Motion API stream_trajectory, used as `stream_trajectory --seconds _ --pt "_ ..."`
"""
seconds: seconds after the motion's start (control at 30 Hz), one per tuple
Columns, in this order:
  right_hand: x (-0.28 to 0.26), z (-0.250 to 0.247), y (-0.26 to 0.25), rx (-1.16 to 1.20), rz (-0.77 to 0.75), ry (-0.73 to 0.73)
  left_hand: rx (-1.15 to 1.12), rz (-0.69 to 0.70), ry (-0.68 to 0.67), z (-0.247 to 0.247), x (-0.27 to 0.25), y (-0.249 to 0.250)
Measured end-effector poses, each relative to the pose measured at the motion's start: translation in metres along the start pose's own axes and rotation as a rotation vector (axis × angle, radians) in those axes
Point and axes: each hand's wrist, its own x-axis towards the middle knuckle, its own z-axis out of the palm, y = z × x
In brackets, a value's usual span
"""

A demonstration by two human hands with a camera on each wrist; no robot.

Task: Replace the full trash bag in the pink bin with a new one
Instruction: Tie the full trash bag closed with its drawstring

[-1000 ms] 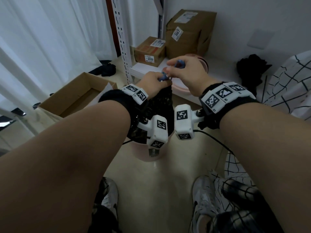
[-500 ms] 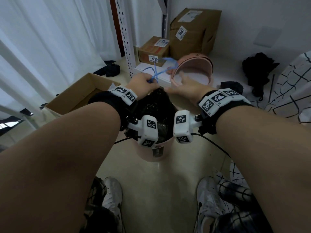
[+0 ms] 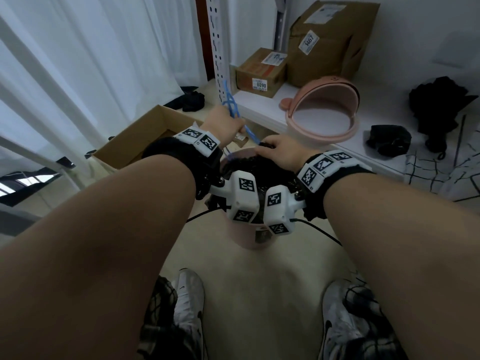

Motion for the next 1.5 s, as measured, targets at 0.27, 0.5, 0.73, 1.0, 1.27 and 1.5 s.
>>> stream_trajectory --seconds 0.27,0.5,0.73,1.0,1.27,1.5 --pt "0.006 0.003 -0.025 0.357 -0.116 -0.069 -0.360 0.128 -0.010 -0.005 0.000 0.001" --pt "0.011 0.011 -0.031 0.221 -0.002 -0.309 -0.396 0.116 0.058 -0.014 -0.005 0.004" --pt "0.005 0.011 -0.028 0.037 0.063 -0.153 -0.298 -0.042 0.184 -0.035 -0.002 -0.021" --pt "0.006 0.019 -0.016 -0.115 0.012 -0.133 -0.612 -0.139 0.189 -0.027 -0.002 -0.016" --pt "0.003 0.034 0.011 -0.516 0.074 -0.193 -0.263 -0.013 0.175 -0.019 0.005 -0.037" --pt "0.000 0.053 0.045 -0.629 0.075 -0.351 0.897 0.294 -0.486 0.020 -0.007 -0.057"
